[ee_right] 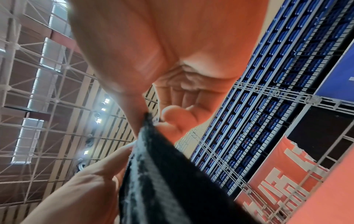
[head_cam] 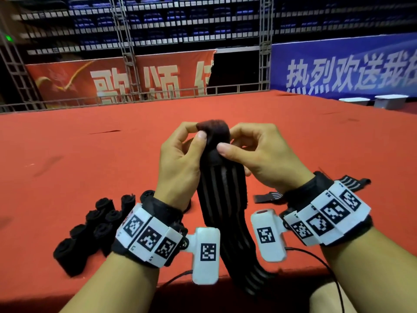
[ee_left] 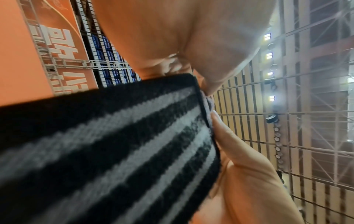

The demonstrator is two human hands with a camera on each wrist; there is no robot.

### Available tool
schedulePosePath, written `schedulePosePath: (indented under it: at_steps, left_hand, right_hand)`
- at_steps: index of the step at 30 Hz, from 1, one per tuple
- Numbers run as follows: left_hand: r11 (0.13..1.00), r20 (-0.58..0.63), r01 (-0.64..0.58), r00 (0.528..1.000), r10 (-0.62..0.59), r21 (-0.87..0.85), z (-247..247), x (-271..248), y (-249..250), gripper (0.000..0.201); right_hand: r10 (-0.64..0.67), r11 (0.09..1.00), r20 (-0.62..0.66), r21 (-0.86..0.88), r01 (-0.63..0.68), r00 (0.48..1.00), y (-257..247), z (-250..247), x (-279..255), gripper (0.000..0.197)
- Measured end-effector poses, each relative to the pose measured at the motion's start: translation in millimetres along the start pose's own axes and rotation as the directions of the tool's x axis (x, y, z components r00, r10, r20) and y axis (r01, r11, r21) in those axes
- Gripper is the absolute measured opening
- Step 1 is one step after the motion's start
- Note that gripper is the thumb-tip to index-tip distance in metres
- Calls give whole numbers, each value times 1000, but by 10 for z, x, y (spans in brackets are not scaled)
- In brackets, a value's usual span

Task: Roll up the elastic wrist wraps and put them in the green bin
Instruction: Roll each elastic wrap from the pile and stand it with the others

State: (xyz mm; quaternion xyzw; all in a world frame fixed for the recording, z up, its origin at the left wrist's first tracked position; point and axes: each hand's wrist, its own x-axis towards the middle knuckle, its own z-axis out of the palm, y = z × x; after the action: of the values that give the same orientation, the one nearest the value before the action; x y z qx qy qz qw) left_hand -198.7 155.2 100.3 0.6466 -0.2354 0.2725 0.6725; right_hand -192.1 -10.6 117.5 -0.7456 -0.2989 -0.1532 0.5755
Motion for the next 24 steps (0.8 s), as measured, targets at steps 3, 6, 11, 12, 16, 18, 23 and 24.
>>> schedulePosePath:
  at_steps: [3,6,11,12,16,18,23,24]
  left_hand:
    - [1000,3,-20,1000,20,-20,28,37,134,14]
    - [999,-5,-32,999,32,-38,56,43,232,13]
    - [997,48,-38,998,41,-62,83,8,378,6]
    - [997,55,-41,997,44,-64,86,7,401,5]
    - [998,69,-27,997,30,-51,82,40,413,5]
    - [999,79,-1,997,4,-38,79,62,352,4]
    - [994,78,93,992,-97,53,49,102,-105,10]
    - [990,77,111,990,-118,89,33,110,-233,11]
  right_hand:
    - [-41,998,-41,38,42,998,-134,-28,1,11]
    - [-82,996,-67,11,83,994,-232,-43,-13,11]
    - [-108,994,-109,-6,108,988,-331,-83,-18,5]
    - [-114,993,-111,-9,114,987,-348,-91,-17,5]
    - [-130,992,-117,-14,129,985,-374,-119,-6,4]
    - [-120,993,-112,-29,118,986,-304,-129,22,5]
    - [-3,995,-96,-103,-7,995,174,-98,105,12]
    - [32,993,-92,-109,-42,995,293,-84,118,12]
